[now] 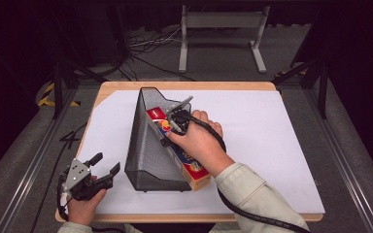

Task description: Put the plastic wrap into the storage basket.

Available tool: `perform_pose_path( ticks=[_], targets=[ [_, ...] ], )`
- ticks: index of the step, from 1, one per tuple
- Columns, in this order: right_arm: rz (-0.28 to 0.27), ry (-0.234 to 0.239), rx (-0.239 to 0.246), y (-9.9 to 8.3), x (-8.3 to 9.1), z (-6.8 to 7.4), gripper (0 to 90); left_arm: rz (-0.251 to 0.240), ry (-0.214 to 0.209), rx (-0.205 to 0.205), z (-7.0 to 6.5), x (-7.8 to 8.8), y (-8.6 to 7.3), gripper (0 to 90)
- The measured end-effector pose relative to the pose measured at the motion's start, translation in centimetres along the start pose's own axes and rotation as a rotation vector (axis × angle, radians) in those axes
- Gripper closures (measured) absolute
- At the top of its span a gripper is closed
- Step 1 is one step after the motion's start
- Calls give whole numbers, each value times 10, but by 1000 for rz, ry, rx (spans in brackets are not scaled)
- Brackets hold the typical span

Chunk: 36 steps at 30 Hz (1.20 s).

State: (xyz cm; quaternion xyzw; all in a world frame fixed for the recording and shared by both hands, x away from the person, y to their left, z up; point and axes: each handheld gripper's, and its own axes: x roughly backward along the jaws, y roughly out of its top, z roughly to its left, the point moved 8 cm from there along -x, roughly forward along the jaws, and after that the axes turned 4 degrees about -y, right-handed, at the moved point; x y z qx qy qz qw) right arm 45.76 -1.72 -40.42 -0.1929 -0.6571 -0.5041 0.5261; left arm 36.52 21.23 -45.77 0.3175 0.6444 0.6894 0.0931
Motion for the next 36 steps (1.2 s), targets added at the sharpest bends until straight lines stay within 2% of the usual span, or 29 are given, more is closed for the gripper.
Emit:
perform_pose_path(
  ticks=[2,3,9,15,18,26,31,36],
  targets=[
    [-40,23,5,1,10,-2,229,1,2,5,1,1,-1,284],
    [-40,23,5,1,10,-2,229,1,2,5,1,1,-1,284],
    [-207,65,72,6,41,-7,217,-6,8,6,2,3,0,284],
    [-323,92,112,3,70,-16,215,-5,6,7,0,2,1,283],
    [-362,99,133,0,84,-22,202,-4,7,8,0,1,1,279],
    [-370,109,144,-13,104,-35,178,-8,7,9,1,1,2,279],
    [-384,104,154,-21,114,-57,178,-4,6,5,0,0,2,279],
    [-395,69,134,-31,124,-87,168,0,6,6,0,-1,1,279]
  ],
)
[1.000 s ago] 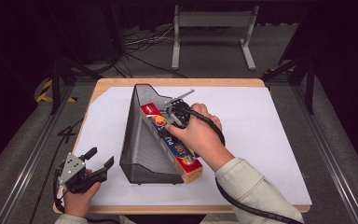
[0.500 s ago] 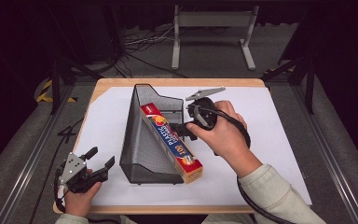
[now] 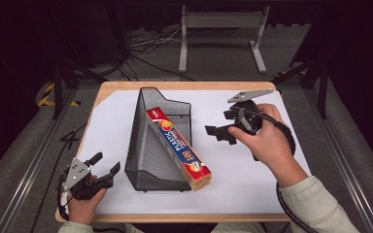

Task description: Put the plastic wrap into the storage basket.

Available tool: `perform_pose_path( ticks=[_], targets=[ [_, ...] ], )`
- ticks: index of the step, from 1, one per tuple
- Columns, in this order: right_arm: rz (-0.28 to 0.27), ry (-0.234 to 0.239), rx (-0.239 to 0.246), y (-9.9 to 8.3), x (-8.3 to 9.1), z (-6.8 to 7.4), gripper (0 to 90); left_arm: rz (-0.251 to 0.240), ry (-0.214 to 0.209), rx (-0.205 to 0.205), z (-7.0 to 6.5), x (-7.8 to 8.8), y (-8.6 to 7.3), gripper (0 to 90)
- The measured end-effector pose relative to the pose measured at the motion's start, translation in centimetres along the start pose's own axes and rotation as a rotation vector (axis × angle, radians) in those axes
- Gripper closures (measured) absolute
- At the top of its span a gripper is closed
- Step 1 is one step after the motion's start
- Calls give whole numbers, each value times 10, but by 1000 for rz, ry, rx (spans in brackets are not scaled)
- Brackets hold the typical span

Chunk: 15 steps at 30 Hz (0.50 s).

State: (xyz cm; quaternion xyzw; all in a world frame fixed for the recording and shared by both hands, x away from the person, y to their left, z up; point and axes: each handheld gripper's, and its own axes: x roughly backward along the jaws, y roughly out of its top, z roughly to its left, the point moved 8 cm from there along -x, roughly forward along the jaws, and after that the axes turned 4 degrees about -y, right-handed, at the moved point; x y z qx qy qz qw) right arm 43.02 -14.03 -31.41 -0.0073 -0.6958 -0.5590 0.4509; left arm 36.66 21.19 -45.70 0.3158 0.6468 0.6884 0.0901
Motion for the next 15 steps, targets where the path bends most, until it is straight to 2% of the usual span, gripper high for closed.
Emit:
perform_pose_path(
  ticks=[5,7,9,12,15],
  targets=[
    [-5,-14,8,-12,16,-24,160,-1,0,2,0,0,0,279],
    [1,-19,-6,-19,22,-34,157,-1,1,3,0,0,0,279],
    [33,-41,-40,-28,28,-44,154,0,2,2,0,0,0,279],
    [11,-59,-6,-36,36,-59,154,1,4,1,0,0,0,279],
    [-3,-50,-3,-43,42,-71,145,6,6,1,0,0,0,279]
  ],
)
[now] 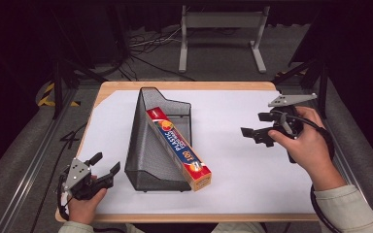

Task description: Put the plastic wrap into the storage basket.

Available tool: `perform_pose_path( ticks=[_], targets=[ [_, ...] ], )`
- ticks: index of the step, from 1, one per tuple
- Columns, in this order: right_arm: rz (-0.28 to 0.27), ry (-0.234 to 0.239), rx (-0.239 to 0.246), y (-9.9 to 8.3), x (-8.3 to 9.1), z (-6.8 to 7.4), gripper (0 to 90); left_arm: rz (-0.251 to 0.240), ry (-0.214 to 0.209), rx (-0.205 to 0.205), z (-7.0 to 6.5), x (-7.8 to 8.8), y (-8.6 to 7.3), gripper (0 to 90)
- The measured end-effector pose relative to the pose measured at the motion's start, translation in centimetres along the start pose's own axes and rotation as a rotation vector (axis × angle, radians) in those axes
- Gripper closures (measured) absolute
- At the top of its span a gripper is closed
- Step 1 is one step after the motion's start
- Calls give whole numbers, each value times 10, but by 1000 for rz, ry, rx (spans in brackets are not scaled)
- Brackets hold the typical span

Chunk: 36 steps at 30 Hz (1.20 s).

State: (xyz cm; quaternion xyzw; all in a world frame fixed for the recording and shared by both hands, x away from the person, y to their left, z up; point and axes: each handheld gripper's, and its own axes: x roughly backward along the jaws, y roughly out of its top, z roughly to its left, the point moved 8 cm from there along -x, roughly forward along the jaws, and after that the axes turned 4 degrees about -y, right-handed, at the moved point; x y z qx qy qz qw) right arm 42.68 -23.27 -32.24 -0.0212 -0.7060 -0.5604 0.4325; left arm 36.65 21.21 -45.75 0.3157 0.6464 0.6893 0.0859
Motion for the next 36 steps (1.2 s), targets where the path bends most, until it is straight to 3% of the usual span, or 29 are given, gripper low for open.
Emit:
perform_pose_path(
  ticks=[6,9,14,19,29,31,36],
  targets=[
    [-18,-27,-9,-19,5,-24,142,1,0,-1,0,0,0,277],
    [-58,-34,19,-30,4,-31,142,0,-3,0,0,0,0,264],
    [-77,-47,57,-53,0,-38,142,-3,-5,-4,-1,-1,0,254],
    [-103,-44,40,-73,-7,-42,142,-4,-5,-5,-1,-1,0,252],
    [-75,-60,5,-121,-30,-50,143,-4,-4,-9,-1,-1,0,255],
    [-91,-73,10,-125,-31,-50,143,-9,-6,-6,-1,0,1,256],
    [-102,-52,7,-132,-32,-48,143,-18,-9,0,-1,1,2,254]
  ],
)
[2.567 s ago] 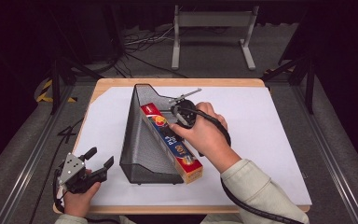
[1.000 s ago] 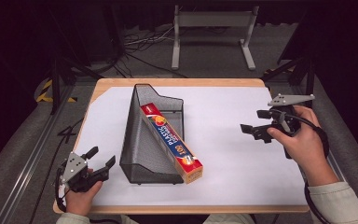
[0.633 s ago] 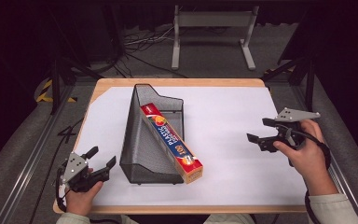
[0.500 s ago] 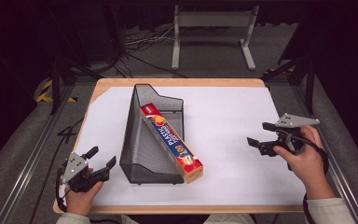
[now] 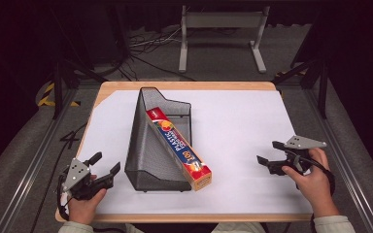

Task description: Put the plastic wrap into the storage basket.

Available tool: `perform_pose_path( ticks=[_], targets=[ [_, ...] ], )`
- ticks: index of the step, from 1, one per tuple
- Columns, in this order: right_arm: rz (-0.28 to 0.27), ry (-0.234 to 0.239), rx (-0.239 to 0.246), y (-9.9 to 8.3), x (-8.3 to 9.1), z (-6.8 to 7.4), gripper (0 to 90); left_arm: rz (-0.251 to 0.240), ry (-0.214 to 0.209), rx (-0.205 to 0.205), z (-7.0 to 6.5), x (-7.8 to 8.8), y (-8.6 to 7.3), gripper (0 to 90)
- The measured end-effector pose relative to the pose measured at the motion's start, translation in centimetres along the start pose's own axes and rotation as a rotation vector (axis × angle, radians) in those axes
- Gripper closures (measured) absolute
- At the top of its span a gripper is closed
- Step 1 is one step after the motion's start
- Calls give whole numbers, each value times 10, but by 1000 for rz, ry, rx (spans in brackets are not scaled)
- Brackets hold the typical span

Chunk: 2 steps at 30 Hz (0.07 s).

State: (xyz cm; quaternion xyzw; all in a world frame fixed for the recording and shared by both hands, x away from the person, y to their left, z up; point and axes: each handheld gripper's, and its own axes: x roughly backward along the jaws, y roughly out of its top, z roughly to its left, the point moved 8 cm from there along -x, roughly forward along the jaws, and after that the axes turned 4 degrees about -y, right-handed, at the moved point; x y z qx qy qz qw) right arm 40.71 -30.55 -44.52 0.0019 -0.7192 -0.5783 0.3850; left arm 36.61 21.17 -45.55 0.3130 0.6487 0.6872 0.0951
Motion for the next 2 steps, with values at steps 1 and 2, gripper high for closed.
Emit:
perform_pose_path(
  ticks=[1,2],
  targets=[
    [-5,3,-6,-1,0,0,143,-2,-1,0,0,0,0,254],
    [-17,2,-12,-2,1,-1,143,-3,0,-3,0,0,0,253]
  ],
)
